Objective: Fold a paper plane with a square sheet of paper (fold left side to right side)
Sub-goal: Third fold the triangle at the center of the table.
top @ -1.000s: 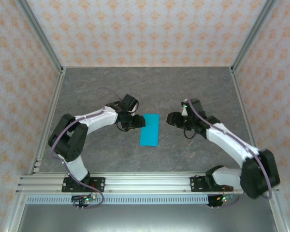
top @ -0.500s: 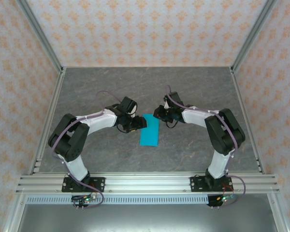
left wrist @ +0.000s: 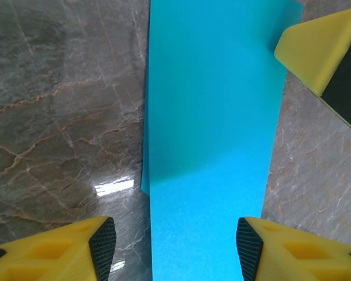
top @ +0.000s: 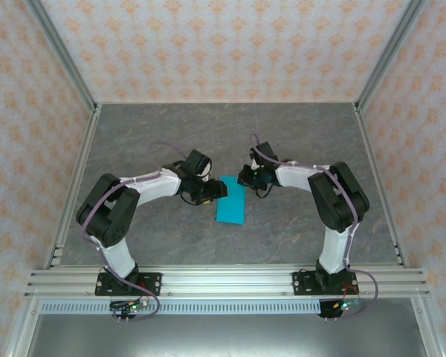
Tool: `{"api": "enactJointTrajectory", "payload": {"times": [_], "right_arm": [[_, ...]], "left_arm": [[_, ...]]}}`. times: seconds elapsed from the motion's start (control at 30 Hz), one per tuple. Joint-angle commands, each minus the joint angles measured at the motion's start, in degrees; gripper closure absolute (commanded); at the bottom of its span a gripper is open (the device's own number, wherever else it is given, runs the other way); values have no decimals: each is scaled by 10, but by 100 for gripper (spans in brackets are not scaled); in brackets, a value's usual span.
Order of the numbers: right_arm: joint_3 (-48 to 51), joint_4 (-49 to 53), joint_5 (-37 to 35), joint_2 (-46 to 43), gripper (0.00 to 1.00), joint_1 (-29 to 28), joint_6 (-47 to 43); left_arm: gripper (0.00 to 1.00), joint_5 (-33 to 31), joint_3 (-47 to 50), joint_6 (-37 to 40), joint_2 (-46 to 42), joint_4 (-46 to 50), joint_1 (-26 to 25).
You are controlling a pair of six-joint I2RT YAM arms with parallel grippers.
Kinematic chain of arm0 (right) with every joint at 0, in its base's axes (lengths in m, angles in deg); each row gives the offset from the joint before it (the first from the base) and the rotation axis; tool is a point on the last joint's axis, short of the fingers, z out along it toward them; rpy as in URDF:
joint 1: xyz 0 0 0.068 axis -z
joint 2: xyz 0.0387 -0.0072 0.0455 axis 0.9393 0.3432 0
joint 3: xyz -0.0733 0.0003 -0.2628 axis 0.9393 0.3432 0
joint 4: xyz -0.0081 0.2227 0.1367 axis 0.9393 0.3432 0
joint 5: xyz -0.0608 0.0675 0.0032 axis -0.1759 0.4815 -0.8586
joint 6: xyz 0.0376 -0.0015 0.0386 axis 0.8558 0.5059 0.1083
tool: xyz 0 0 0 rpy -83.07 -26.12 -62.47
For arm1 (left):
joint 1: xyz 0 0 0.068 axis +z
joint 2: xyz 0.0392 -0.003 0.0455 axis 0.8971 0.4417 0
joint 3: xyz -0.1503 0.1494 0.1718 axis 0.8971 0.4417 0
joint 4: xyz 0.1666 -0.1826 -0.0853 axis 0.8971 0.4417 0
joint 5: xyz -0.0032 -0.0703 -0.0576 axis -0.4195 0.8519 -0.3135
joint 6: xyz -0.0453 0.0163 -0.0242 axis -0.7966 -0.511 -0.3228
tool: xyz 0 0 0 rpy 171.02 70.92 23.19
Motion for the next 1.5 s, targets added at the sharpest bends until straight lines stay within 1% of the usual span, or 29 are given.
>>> {"api": "enactJointTrajectory", "payload": {"times": [0.0,0.4,0.7,0.87,1.2,1.47], "right_arm": [[-11,53,-33,25,82,-3,-34],[-15,55,-27,31,82,-3,-44],[-15,54,-25,33,82,-2,-44],[-15,54,-25,33,82,-3,-45],[-17,50,-27,32,81,-3,-49],[-15,47,-28,31,80,-2,-53]], "left_arm": [[41,14,9,-7,9,-8,4],[47,45,27,-23,19,-36,4],[58,57,31,-28,24,-47,4],[61,48,34,-29,18,-44,3],[72,33,42,-32,-3,-36,4],[84,24,48,-33,-12,-32,4]]}}
